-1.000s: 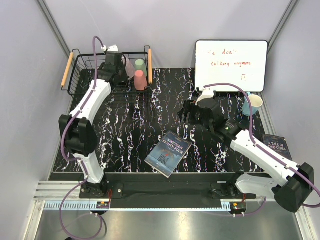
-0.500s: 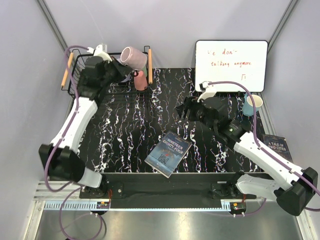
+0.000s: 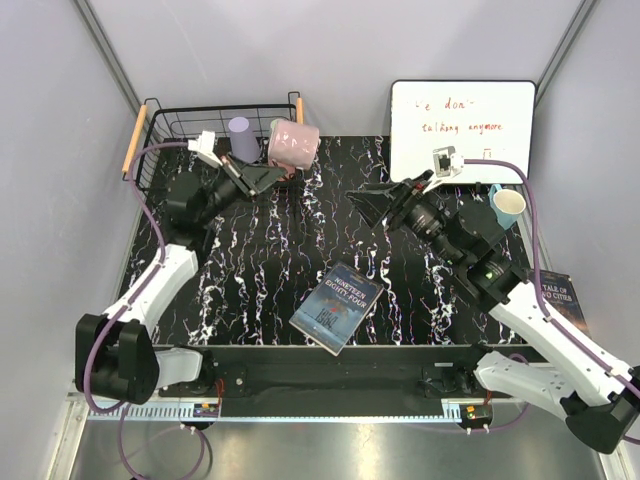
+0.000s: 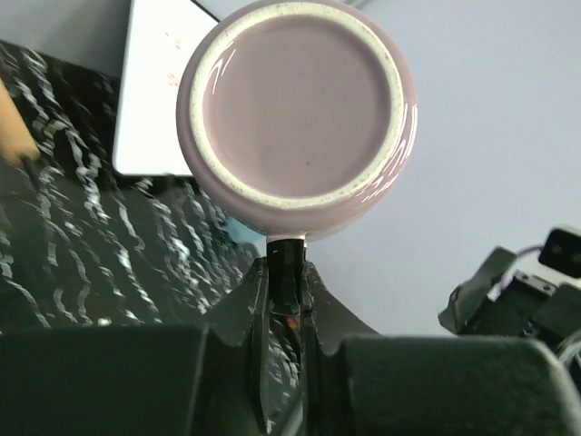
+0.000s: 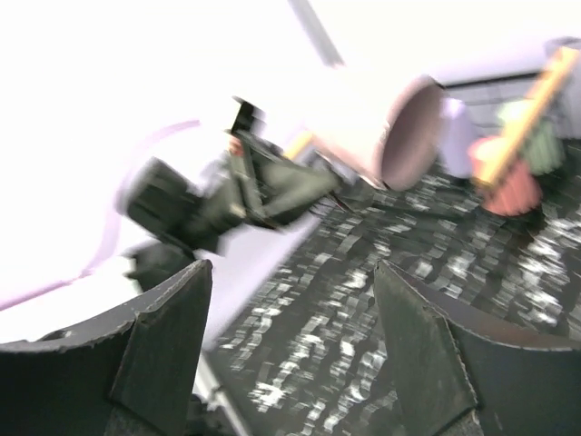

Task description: Unload the cups from the dish rack

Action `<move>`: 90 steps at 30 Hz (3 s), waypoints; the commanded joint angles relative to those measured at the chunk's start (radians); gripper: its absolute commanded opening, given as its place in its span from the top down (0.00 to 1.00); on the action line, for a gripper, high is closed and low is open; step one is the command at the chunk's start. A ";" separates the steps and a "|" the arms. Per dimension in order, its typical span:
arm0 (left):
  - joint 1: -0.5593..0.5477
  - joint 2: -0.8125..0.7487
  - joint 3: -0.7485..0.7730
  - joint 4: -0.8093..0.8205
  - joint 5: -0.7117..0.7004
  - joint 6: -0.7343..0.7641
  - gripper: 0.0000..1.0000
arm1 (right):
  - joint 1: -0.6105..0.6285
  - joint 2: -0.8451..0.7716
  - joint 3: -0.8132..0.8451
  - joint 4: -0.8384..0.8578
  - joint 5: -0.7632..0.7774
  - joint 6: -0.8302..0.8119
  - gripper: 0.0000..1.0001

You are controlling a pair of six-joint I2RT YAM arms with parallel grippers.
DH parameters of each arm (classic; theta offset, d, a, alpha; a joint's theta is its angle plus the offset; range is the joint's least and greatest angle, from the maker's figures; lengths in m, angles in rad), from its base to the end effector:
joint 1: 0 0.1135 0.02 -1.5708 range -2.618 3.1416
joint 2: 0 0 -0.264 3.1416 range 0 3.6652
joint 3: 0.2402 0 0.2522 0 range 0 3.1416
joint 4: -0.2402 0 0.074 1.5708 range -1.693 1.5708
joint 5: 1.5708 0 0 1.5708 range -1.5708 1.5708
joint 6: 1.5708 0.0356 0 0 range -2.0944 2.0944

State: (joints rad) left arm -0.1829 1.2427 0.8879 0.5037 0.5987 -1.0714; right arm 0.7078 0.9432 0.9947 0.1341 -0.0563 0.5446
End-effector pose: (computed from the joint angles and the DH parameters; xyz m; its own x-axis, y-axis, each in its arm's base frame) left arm 0.2793 -0.0721 0.3499 -0.5431 -0.6370 -0.5470 0.4625 0.3168 -0.8281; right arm 0.1614 0.1408 0.4199 -0.2381 0.4770 -0.8460 -0.6638 0.5559 0.5003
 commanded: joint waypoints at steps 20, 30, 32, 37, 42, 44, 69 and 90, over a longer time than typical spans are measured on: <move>-0.145 -0.232 -0.236 0.412 0.087 -0.139 1.00 | -0.165 0.172 -0.068 0.487 -0.366 0.337 0.22; -0.217 -0.189 -0.242 0.407 0.055 -0.110 1.00 | -0.163 0.201 -0.054 0.506 -0.418 0.356 0.23; -0.240 -0.174 -0.239 0.418 0.050 -0.111 1.00 | -0.163 0.219 -0.053 0.525 -0.436 0.379 0.23; -0.297 -0.158 -0.245 0.415 0.032 -0.096 1.00 | -0.163 0.287 -0.031 0.559 -0.474 0.411 0.31; -0.316 -0.158 -0.265 0.415 0.023 -0.088 1.00 | -0.163 0.316 -0.039 0.573 -0.476 0.433 0.51; -0.322 -0.155 -0.270 0.418 0.021 -0.085 1.00 | -0.163 0.325 -0.041 0.570 -0.479 0.440 0.58; -0.290 -0.074 -0.078 -0.068 -0.167 0.091 0.01 | -0.163 -0.034 0.052 -0.218 -0.015 0.063 1.00; -0.293 -0.031 -0.109 -0.639 -0.364 0.120 0.01 | -0.516 0.735 0.610 -0.924 0.388 0.048 1.00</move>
State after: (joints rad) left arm -0.4774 1.2003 0.7860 -0.1131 0.2436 -0.9424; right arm 0.2379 1.6257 1.4303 -0.7536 0.3309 0.5808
